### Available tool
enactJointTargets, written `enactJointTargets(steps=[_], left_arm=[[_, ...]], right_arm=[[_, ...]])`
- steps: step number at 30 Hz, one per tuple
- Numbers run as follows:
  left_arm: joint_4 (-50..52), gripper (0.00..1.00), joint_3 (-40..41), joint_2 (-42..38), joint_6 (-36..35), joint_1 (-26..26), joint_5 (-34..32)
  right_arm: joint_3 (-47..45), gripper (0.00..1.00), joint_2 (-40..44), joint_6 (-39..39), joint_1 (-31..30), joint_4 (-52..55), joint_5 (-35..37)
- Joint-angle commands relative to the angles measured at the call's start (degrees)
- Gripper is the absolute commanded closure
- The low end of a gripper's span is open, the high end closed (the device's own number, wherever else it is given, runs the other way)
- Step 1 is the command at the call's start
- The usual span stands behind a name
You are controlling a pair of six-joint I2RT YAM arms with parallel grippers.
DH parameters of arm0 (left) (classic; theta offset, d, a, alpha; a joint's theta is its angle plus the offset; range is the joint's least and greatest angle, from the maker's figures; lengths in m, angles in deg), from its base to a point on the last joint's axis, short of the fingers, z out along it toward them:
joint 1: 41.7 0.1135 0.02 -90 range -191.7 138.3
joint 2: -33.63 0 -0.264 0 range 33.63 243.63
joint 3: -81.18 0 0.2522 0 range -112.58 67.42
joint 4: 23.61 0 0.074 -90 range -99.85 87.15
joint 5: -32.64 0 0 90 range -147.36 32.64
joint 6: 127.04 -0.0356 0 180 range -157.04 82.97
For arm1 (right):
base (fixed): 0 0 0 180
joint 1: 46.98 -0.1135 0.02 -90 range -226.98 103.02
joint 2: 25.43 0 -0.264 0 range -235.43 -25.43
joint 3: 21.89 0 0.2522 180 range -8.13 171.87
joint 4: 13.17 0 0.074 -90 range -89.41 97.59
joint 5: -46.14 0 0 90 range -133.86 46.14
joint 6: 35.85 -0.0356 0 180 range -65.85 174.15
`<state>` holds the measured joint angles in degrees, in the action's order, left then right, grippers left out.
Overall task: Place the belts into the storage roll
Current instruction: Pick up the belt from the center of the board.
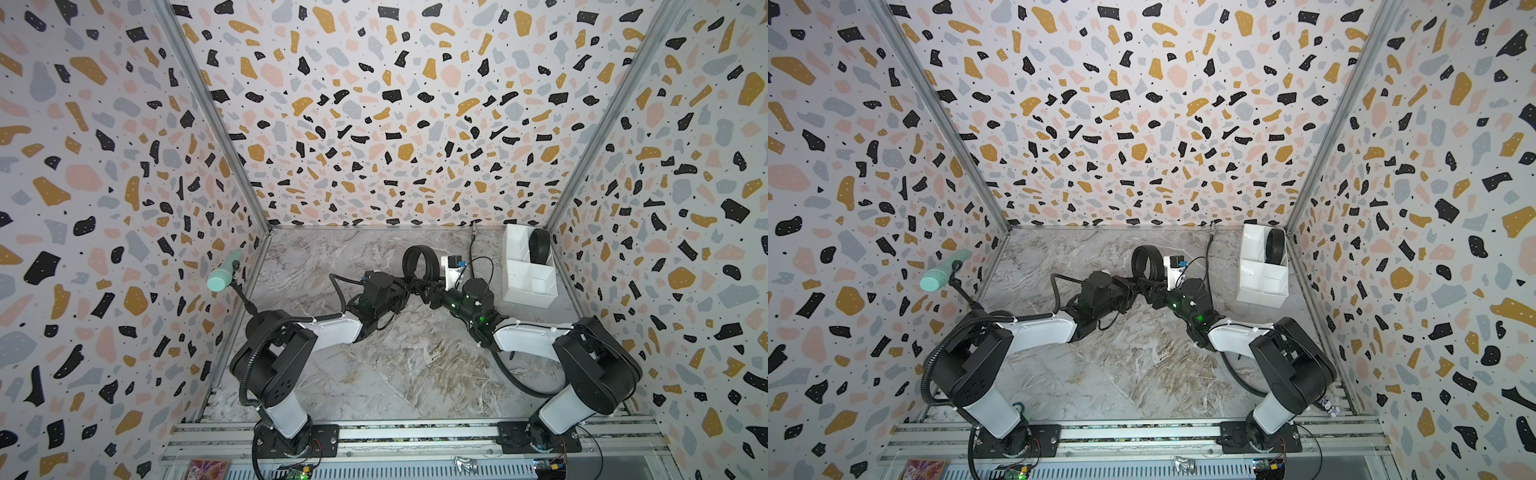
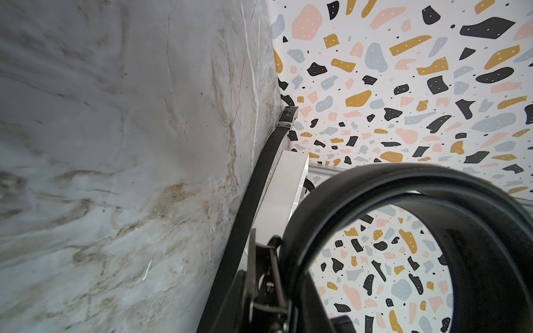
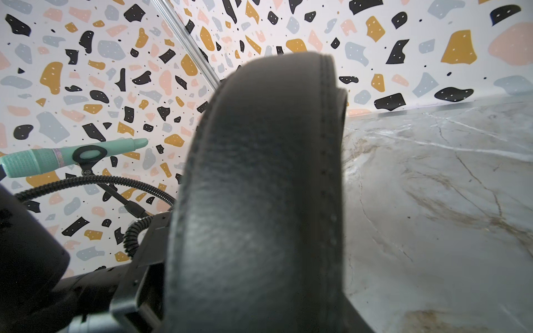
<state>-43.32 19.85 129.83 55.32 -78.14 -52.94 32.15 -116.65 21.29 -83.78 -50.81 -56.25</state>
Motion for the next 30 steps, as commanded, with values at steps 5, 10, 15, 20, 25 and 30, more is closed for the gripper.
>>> enactJointTargets(steps=[5,10,15,20,25,30], left_arm=[[-4.9,1.0,-0.6,-3.2,-0.5,-0.4,0.3],[-4.7,1.0,-0.7,-3.2,-0.8,-0.4,0.2],[-4.4,1.0,-0.6,-3.1,-0.9,-0.4,0.1],[-4.1,1.0,-0.7,-3.3,-1.1,-0.4,-0.3],[-3.5,1.0,-1.0,-3.8,-2.4,-0.4,-1.3],[1.4,1.0,-3.0,-5.7,-7.7,-0.7,-4.4]], right_arm=[[3.1,0.61,-0.2,1.3,-0.2,1.8,-0.5],[3.8,0.68,0.0,2.4,-0.4,3.7,-0.3],[5.2,0.74,0.2,4.4,-1.2,7.1,0.6],[6.0,0.76,0.7,5.7,-1.8,9.4,1.7],[7.9,0.58,0.7,4.7,-1.6,14.4,2.9],[7.8,0.42,2.6,-0.2,-0.9,17.3,3.1]])
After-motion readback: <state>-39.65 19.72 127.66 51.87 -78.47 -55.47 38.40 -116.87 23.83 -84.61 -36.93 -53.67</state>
